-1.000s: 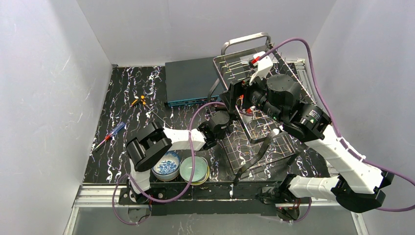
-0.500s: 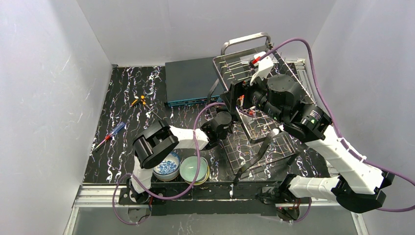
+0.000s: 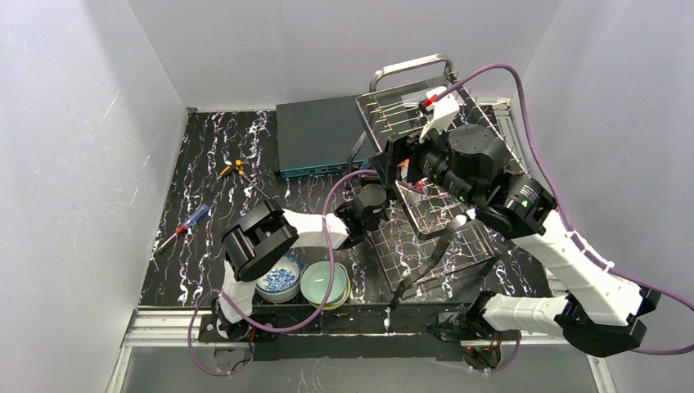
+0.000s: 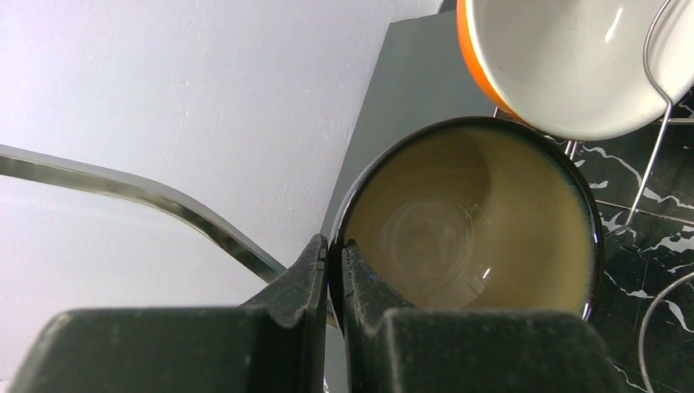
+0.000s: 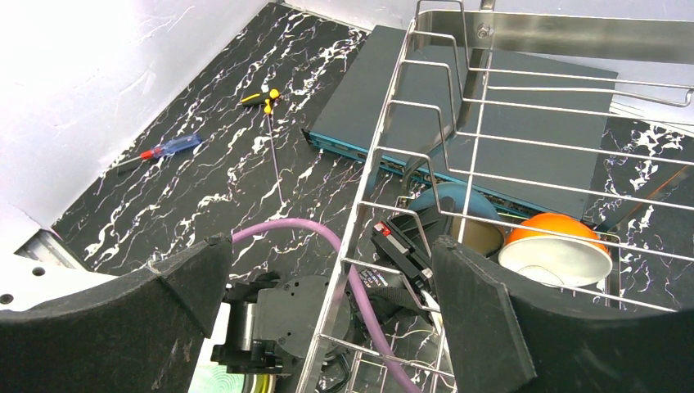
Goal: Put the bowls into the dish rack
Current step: Place the bowl in the dish rack.
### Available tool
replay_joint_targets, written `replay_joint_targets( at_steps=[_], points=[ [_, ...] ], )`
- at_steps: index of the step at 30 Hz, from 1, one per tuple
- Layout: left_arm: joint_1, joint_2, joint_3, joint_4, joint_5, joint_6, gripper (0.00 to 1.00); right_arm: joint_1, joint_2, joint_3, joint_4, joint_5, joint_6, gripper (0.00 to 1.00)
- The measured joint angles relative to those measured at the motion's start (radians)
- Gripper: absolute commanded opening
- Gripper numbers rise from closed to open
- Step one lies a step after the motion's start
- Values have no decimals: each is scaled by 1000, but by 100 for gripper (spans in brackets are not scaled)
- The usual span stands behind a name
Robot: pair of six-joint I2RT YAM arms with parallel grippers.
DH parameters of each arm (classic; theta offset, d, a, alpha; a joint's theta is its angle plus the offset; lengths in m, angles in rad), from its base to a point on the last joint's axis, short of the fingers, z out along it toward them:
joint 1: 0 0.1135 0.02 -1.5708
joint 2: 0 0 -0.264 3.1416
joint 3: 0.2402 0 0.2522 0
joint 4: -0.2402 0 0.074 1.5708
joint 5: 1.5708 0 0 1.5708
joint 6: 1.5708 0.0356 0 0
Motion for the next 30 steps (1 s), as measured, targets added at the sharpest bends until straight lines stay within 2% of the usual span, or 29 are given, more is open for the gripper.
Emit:
replay_joint_targets(
  at_steps=[30],
  points=[
    [3,39,14,65,-52,63,0,0,-5,0,-16,0,0,99]
  ],
)
